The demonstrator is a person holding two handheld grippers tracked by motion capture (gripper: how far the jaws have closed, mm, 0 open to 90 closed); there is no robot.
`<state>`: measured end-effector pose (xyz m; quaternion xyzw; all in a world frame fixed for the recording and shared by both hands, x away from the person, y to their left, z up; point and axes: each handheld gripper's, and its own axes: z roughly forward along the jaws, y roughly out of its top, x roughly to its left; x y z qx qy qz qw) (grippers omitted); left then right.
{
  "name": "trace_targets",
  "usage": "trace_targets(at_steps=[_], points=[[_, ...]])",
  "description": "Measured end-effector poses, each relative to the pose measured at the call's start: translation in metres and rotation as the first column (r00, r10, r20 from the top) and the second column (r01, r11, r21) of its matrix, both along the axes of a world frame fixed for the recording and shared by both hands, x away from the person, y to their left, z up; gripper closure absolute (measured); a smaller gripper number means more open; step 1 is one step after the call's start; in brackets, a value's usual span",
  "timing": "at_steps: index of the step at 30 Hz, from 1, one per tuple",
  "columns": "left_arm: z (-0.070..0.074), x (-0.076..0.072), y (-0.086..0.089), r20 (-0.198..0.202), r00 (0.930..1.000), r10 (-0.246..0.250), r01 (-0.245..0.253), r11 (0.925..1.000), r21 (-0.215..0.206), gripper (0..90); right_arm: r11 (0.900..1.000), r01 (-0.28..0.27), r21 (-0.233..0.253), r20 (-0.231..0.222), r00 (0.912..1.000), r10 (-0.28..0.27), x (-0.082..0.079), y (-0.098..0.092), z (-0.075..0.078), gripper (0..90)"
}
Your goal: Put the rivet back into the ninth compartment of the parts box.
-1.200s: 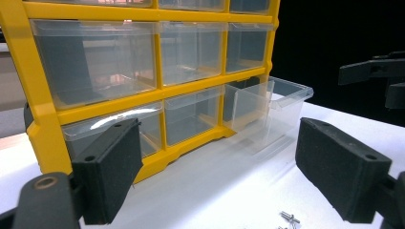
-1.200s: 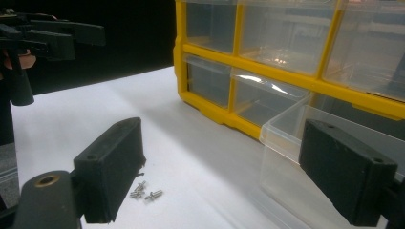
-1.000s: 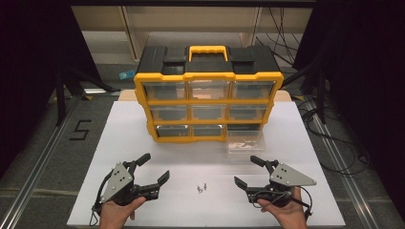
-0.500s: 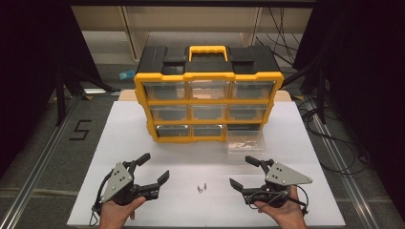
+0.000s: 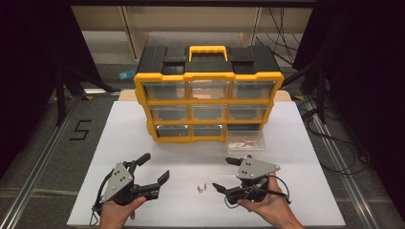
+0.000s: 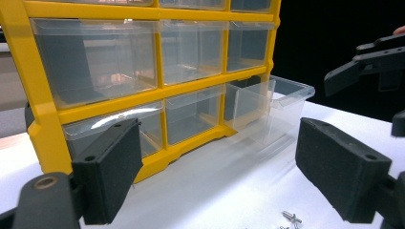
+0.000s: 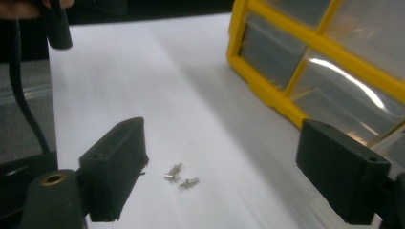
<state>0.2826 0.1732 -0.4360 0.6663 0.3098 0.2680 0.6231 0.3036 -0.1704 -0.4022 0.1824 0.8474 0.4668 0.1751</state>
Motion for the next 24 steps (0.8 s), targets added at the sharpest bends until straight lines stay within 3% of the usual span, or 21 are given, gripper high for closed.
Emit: trace_targets(at_steps=[1, 6, 10, 13, 14, 20, 21, 22, 24], points=[[0.0, 0.0, 0.0, 0.0, 1.0, 0.001, -0.001, 1.0, -0.002, 16.0, 0.999, -0.001, -0.049, -0.016, 0.9999, 0.001, 0.004, 0.006, -0.001, 22.1], [0.0, 0.0, 0.0, -0.001, 1.0, 0.0, 0.0, 1.0, -0.001, 16.0, 0.995, -0.008, -0.098, -0.059, 0.9982, 0.002, 0.01, 0.013, -0.006, 24.4], [0.0, 0.0, 0.0, -0.001, 1.0, -0.001, 0.001, 1.0, -0.002, 16.0, 0.985, -0.024, -0.172, -0.132, 0.9912, 0.001, 0.016, 0.023, -0.011, 28.1], [0.0, 0.0, 0.0, -0.002, 1.0, 0.0, 0.0, 1.0, -0.002, 16.0, 0.982, -0.022, -0.188, -0.138, 0.9905, -0.004, 0.018, 0.028, -0.013, 29.1], [0.0, 0.0, 0.0, -0.001, 1.0, 0.0, 0.0, 1.0, -0.002, 16.0, 0.974, -0.033, -0.224, -0.15, 0.9886, -0.001, 0.021, 0.034, -0.016, 29.4], [0.0, 0.0, 0.001, 0.004, 1.0, 0.0, 0.0, 1.0, 0.003, 16.0, 0.957, -0.06, -0.285, -0.21, 0.9777, -0.001, 0.028, 0.049, -0.024, 30.8], [0.0, 0.0, 0.001, 0.004, 1.0, 0.0, 0.0, 1.0, 0.003, 16.0, 0.953, -0.067, -0.297, -0.22, 0.9754, 0.0, 0.029, 0.052, -0.026, 31.6], [0.0, 0.0, 0.0, -0.002, 1.0, 0.0, 0.0, 1.0, -0.002, 16.0, 0.942, -0.082, -0.325, -0.238, 0.9713, 0.002, 0.031, 0.058, -0.029, 34.3], [0.0, 0.0, 0.0, -0.001, 1.0, 0.0, 0.0, 1.0, -0.003, 16.0, 0.936, -0.085, -0.34, -0.252, 0.9676, -0.004, 0.034, 0.061, -0.032, 38.1]])
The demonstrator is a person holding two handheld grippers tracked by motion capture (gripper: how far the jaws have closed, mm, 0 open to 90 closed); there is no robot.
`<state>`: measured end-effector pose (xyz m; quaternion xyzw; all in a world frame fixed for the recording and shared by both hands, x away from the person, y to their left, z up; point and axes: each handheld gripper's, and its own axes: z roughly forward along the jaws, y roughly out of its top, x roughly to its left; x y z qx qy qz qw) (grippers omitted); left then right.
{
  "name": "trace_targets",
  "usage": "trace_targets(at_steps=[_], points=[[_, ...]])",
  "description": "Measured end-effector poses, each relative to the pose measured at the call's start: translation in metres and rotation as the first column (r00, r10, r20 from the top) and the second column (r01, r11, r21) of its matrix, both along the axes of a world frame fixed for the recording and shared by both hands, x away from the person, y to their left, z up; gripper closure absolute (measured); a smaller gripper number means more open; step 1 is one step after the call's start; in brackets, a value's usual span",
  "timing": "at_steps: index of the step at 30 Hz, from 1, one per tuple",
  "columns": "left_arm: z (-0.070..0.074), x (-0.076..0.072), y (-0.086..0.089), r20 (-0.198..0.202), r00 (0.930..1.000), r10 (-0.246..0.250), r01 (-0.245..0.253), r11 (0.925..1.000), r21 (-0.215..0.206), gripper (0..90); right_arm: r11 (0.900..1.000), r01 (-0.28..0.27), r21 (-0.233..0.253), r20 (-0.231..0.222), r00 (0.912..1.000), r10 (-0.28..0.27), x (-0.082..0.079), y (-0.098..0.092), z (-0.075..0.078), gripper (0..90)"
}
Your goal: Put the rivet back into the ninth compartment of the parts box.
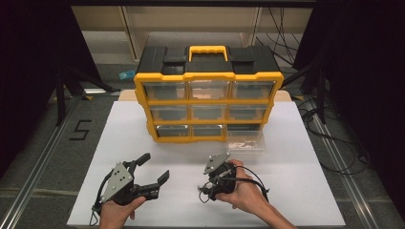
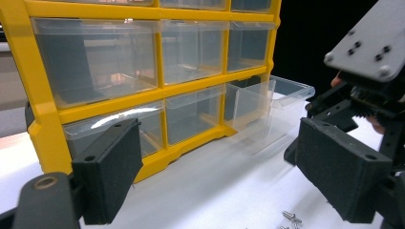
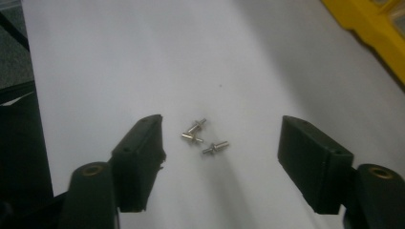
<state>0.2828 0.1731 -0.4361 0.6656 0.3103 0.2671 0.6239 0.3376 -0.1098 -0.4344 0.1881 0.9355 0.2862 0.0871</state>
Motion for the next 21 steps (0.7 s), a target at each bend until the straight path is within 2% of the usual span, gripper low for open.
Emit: trace_targets(at_steps=[4, 6, 7, 11, 18, 19, 21], points=[[0.0, 0.0, 0.0, 0.0, 1.0, 0.0, 0.0, 1.0, 0.0, 16.0, 1.0, 0.01, -0.016, -0.018, 0.9998, -0.01, 0.006, 0.003, -0.005, 41.4], [0.0, 0.0, 0.0, 0.0, 1.0, 0.001, -0.001, 1.0, 0.0, 16.0, 0.999, 0.029, -0.037, -0.061, 0.9976, -0.031, 0.011, 0.006, -0.009, 44.1], [0.0, 0.0, 0.001, 0.004, 1.0, 0.0, -0.001, 1.0, 0.005, 16.0, 0.999, 0.034, -0.042, -0.069, 0.9969, -0.037, 0.013, 0.008, -0.012, 44.3], [0.001, 0.0, 0.001, 0.004, 1.0, 0.0, 0.0, 1.0, 0.005, 16.0, 0.996, 0.039, -0.078, -0.083, 0.9956, -0.045, 0.016, 0.013, -0.018, 47.5], [0.001, 0.0, 0.001, 0.006, 1.0, -0.002, 0.002, 1.0, 0.005, 16.0, 0.994, 0.044, -0.104, -0.107, 0.9927, -0.056, 0.019, 0.018, -0.023, 55.8], [0.0, 0.002, 0.001, 0.02, 0.9997, -0.01, 0.01, 0.9999, 0.002, 16.0, 0.993, 0.046, -0.106, -0.116, 0.9916, -0.058, 0.02, 0.018, -0.024, 56.8], [0.0, 0.002, 0.001, 0.023, 0.9997, -0.012, 0.012, 0.9999, 0.002, 16.0, 0.992, 0.045, -0.114, -0.128, 0.99, -0.06, 0.021, 0.018, -0.026, 59.4]])
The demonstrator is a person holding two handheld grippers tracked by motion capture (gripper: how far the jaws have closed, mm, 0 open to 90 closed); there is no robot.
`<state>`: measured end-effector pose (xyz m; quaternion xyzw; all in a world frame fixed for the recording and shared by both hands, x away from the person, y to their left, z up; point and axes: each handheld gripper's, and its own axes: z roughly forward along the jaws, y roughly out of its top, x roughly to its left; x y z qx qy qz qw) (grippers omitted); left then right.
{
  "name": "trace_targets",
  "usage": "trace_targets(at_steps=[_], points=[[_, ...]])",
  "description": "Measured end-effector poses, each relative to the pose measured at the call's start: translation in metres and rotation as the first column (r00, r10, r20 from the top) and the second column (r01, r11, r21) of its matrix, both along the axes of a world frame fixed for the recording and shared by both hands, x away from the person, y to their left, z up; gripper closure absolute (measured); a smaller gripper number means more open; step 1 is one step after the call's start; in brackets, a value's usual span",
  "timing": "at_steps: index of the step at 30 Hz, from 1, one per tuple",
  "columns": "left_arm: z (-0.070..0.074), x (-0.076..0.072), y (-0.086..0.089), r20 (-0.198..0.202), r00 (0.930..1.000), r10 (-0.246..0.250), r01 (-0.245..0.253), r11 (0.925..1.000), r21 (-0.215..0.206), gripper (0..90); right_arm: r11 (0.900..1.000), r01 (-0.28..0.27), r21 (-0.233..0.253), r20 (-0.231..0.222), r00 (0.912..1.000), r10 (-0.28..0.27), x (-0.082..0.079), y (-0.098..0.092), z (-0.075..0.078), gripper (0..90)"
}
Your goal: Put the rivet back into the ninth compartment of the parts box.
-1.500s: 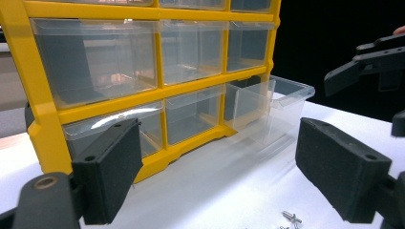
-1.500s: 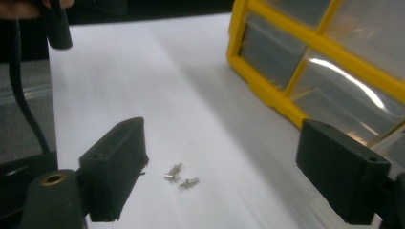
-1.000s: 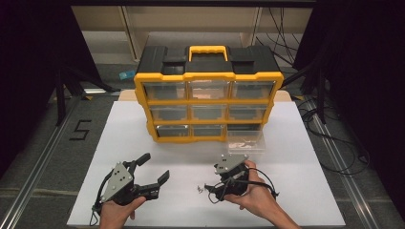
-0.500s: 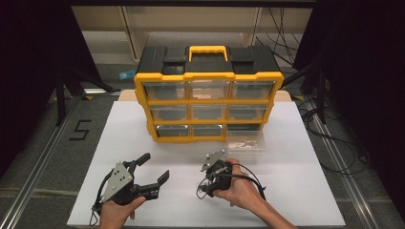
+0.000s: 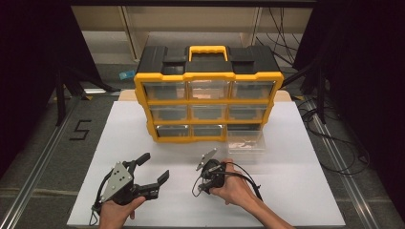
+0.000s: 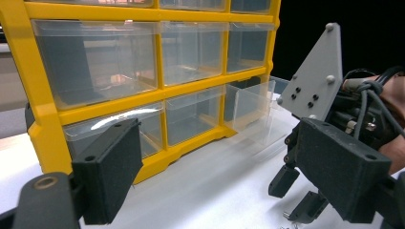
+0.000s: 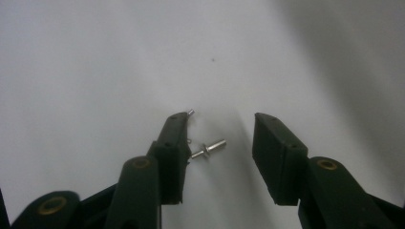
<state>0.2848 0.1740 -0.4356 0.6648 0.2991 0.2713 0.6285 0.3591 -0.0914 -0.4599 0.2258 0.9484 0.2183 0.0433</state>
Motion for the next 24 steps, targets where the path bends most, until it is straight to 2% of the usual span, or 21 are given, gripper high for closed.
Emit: trace_targets(at_steps=[2, 3, 9, 10, 12, 13, 15, 18, 20, 21, 24], points=[[0.0, 0.0001, 0.0, 0.001, 1.0, -0.001, 0.001, 1.0, 0.0, 16.0, 1.0, -0.008, -0.01, -0.017, 0.9998, 0.008, 0.0001, 0.0004, -0.0011, 61.8], [0.0003, -0.0016, 0.0001, -0.018, 0.9998, 0.011, -0.011, 0.9999, 0.004, 16.0, 1.0, -0.007, -0.016, -0.021, 0.9997, 0.007, 0.0, 0.0005, -0.0012, 63.0], [0.0004, -0.0017, -0.0001, -0.015, 0.9998, 0.009, -0.008, 1.0, 0.005, 16.0, 0.999, -0.016, -0.034, -0.035, 0.9993, 0.015, 0.0019, -0.0014, -0.0034, 70.3], [0.0001, 0.0004, 0.0, 0.006, 1.0, -0.005, 0.005, 1.0, 0.003, 16.0, 0.999, -0.021, -0.048, -0.038, 0.9991, 0.019, 0.002, -0.0017, -0.0035, 71.6], [0.0005, -0.0006, 0.0004, -0.003, 1.0, 0.004, -0.004, 1.0, 0.009, 16.0, 0.998, -0.021, -0.052, -0.042, 0.9989, 0.019, 0.0016, -0.0019, -0.004, 72.7], [0.0004, -0.0016, 0.0, -0.014, 0.9999, 0.007, -0.007, 1.0, 0.005, 16.0, 0.998, -0.031, -0.056, -0.042, 0.9987, 0.028, 0.0023, -0.0027, -0.0037, 79.2], [0.0001, 0.0, 0.0, 0.002, 1.0, -0.002, 0.002, 1.0, 0.004, 16.0, 0.997, -0.052, -0.064, -0.029, 0.9983, 0.05, 0.0044, -0.0045, -0.0045, 82.5], [0.0004, -0.0018, -0.0002, -0.014, 0.9999, 0.006, -0.006, 1.0, 0.005, 16.0, 0.997, -0.053, -0.05, -0.046, 0.9977, 0.05, 0.0041, -0.0045, -0.0042, 83.1], [0.0005, -0.0016, -0.0001, -0.012, 0.9999, 0.006, -0.006, 1.0, 0.007, 16.0, 0.995, -0.06, -0.074, -0.034, 0.9977, 0.058, 0.0047, -0.0048, -0.0038, 83.3], [0.0005, -0.0016, -0.0001, -0.012, 0.9999, 0.006, -0.006, 1.0, 0.007, 16.0, 0.997, -0.055, -0.054, -0.041, 0.9978, 0.052, 0.0032, -0.0041, -0.0038, 83.3], [0.0005, -0.0016, 0.0, -0.012, 0.9999, 0.006, -0.005, 1.0, 0.007, 16.0, 0.997, -0.061, -0.049, -0.037, 0.9976, 0.059, 0.0028, -0.0045, -0.0026, 83.4]])
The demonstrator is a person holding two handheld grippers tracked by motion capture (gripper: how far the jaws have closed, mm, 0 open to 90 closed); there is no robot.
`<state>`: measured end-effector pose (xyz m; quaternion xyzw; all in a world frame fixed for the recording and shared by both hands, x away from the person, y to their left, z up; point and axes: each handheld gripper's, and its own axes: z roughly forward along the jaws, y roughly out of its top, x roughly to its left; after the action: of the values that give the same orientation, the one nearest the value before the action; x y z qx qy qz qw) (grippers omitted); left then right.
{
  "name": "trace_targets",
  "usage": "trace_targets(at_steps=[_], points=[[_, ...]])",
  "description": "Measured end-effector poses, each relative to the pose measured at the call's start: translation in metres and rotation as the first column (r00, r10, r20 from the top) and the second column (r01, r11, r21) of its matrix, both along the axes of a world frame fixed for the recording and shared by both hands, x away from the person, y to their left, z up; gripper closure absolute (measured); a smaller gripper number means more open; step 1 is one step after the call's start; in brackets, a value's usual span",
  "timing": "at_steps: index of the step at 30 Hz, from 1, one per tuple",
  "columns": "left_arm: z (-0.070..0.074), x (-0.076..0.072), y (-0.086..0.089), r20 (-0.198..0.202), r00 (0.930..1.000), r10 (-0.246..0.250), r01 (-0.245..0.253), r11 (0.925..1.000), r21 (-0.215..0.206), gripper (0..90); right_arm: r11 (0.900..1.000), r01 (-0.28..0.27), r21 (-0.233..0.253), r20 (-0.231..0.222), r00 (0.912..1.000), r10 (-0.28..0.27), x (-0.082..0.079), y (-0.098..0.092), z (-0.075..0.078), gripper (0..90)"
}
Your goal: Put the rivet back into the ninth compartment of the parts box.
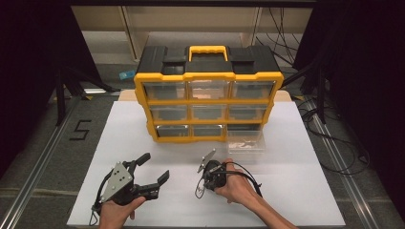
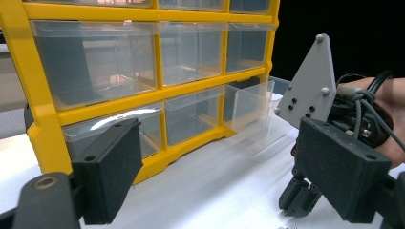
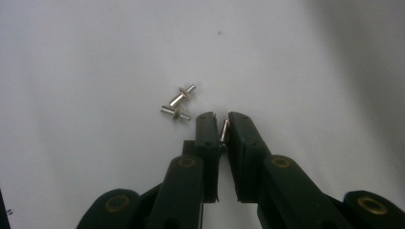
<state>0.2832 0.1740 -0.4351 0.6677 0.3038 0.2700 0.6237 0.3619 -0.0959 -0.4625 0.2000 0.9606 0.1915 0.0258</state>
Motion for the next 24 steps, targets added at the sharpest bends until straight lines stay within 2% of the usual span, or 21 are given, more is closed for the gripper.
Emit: trace_targets(at_steps=[2, 4, 5, 6, 12, 14, 15, 18, 19, 20, 22, 24], points=[[0.0, 0.0, 0.0, 0.0, 1.0, 0.0, 0.0, 1.0, -0.001, 16.0, 1.0, 0.002, 0.008, 0.022, 0.9998, -0.002, -0.001, -0.001, 0.008, 83.4], [0.0, 0.0, -0.001, -0.006, 1.0, 0.001, -0.001, 1.0, -0.006, 16.0, 0.999, -0.004, 0.036, 0.039, 0.9993, 0.003, 0.0, -0.003, 0.016, 83.4], [-0.001, 0.0, -0.001, -0.006, 1.0, 0.0, 0.0, 1.0, -0.007, 16.0, 0.999, -0.004, 0.036, 0.039, 0.9993, 0.003, 0.0, -0.003, 0.016, 83.4], [0.0, 0.0, -0.001, -0.003, 1.0, -0.003, 0.003, 1.0, -0.002, 16.0, 0.998, -0.004, 0.067, 0.059, 0.9983, 0.0, 0.0, -0.007, 0.028, 83.4], [-0.001, -0.001, -0.001, -0.01, 0.9999, 0.0, -0.001, 0.9999, -0.011, 16.0, 0.991, -0.014, 0.135, 0.108, 0.9942, 0.0, 0.002, -0.018, 0.052, 83.4], [-0.001, -0.001, -0.001, -0.011, 0.9999, 0.001, -0.001, 0.9999, -0.012, 16.0, 0.989, -0.015, 0.144, 0.118, 0.993, -0.002, 0.002, -0.02, 0.055, 83.4], [-0.001, -0.001, -0.001, -0.012, 0.9999, 0.002, -0.002, 0.9999, -0.013, 16.0, 0.985, -0.013, 0.171, 0.141, 0.99, -0.012, 0.003, -0.025, 0.064, 83.4], [-0.001, -0.001, -0.001, -0.016, 0.9999, 0.003, -0.004, 0.9999, -0.016, 16.1, 0.982, -0.004, 0.19, 0.145, 0.9891, -0.025, 0.004, -0.03, 0.073, 83.3], [-0.001, 0.0, -0.001, -0.016, 0.9999, 0.004, -0.004, 0.9999, -0.017, 16.0, 0.978, 0.008, 0.21, 0.165, 0.9853, -0.043, 0.006, -0.036, 0.081, 83.4], [-0.001, 0.0, 0.0, -0.012, 0.9999, 0.003, -0.003, 0.9999, -0.011, 16.0, 0.978, 0.008, 0.21, 0.165, 0.9853, -0.043, 0.006, -0.036, 0.081, 83.4], [-0.001, 0.0, 0.0, -0.01, 0.9999, 0.003, -0.003, 0.9999, -0.01, 16.0, 0.97, 0.016, 0.241, 0.177, 0.9824, -0.061, 0.008, -0.046, 0.092, 83.4], [-0.001, 0.001, 0.0, -0.01, 0.9999, 0.004, -0.004, 0.9999, -0.011, 16.1, 0.969, 0.021, 0.248, 0.189, 0.9796, -0.069, 0.008, -0.048, 0.094, 83.3]])
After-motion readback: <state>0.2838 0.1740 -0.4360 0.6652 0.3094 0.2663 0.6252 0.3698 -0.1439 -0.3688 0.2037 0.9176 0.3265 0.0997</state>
